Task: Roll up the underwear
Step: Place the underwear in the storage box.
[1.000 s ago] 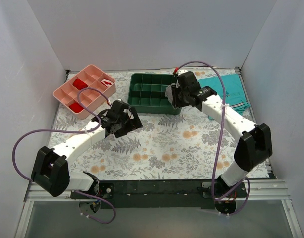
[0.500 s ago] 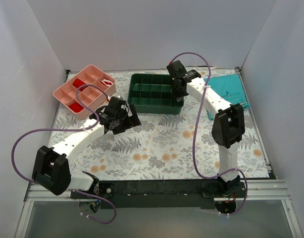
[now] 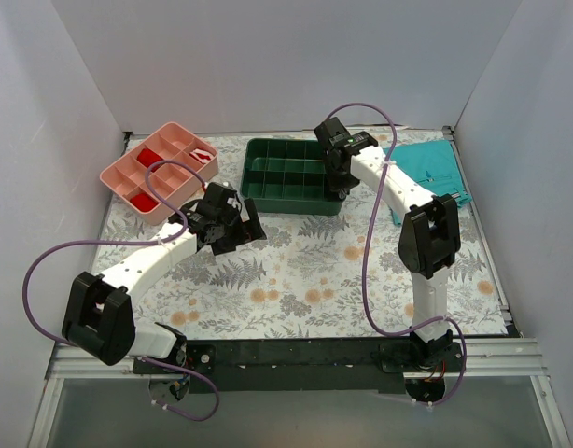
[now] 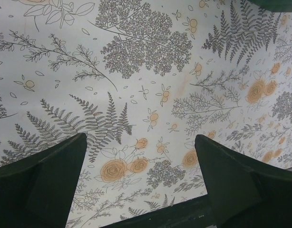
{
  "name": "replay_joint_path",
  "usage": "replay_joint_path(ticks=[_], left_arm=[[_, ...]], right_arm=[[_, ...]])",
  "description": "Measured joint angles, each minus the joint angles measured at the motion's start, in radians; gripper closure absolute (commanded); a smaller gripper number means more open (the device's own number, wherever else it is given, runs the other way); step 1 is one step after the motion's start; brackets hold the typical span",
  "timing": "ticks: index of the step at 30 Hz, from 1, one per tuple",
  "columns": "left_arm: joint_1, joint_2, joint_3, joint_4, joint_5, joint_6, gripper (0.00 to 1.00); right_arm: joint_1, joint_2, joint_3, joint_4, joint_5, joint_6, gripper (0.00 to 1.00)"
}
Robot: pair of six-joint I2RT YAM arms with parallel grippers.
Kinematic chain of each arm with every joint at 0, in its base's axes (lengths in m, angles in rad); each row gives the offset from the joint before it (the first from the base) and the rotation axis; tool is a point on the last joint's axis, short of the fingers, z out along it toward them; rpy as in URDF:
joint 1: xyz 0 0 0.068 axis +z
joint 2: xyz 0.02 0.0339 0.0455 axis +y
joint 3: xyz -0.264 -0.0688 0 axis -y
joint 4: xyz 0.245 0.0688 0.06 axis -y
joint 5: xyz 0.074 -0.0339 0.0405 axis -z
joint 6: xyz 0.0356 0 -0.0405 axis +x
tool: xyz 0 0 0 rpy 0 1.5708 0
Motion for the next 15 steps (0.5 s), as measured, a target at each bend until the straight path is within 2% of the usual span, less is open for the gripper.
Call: replay_joint_path(ticks=[15], left_arm=[[0.009,0.005,-0.02,-0.002,0.01,0.012,0.02]], right_arm=[[0.002,0.119,0.06,-0.005,-0.037,-0.007,0.99]])
